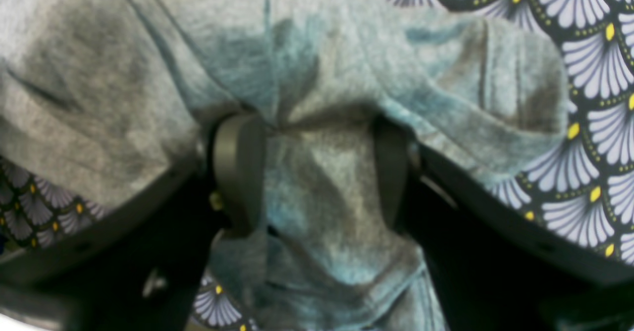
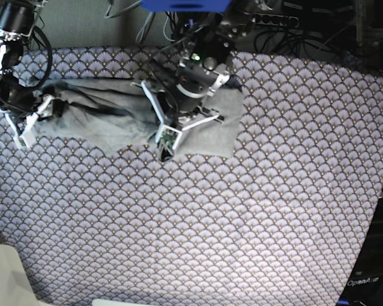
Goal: Fold the T-shirt properly
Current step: 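Lay the folded end onto the strip and open the left gripper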
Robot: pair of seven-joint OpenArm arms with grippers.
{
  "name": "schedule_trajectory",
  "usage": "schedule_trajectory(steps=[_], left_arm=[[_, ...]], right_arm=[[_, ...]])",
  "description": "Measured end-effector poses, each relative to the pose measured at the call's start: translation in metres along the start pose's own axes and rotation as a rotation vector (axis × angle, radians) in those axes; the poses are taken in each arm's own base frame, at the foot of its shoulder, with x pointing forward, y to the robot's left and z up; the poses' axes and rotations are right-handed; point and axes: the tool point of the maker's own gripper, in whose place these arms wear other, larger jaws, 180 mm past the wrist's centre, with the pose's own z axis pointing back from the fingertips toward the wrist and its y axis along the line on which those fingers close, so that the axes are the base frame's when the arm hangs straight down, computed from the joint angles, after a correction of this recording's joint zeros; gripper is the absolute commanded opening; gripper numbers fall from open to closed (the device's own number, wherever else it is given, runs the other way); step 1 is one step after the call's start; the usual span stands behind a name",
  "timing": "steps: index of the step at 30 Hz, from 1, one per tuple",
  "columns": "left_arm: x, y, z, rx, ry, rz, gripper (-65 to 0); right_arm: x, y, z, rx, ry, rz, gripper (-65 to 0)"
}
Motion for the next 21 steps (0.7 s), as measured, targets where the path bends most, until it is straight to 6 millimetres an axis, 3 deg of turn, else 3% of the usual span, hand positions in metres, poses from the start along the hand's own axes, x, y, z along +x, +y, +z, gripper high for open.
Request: schedule_trajectory(steps=[5, 18, 21], left_arm=[[0.015, 0.001, -0.002, 0.002, -0.033, -0.003, -65.0], [0.017, -0.006, -0.002, -0.015, -0.034, 0.009, -65.0], [0.016, -0.016, 0.000, -0.038, -0.035, -0.015, -65.0]], right_arm=[[0.000, 0.000, 0.000, 0.000, 0.000, 0.000, -28.6], [0.000, 0.000, 0.000, 0.000, 0.000, 0.000, -28.5], [0.000, 0.000, 0.000, 0.000, 0.000, 0.000, -28.5]])
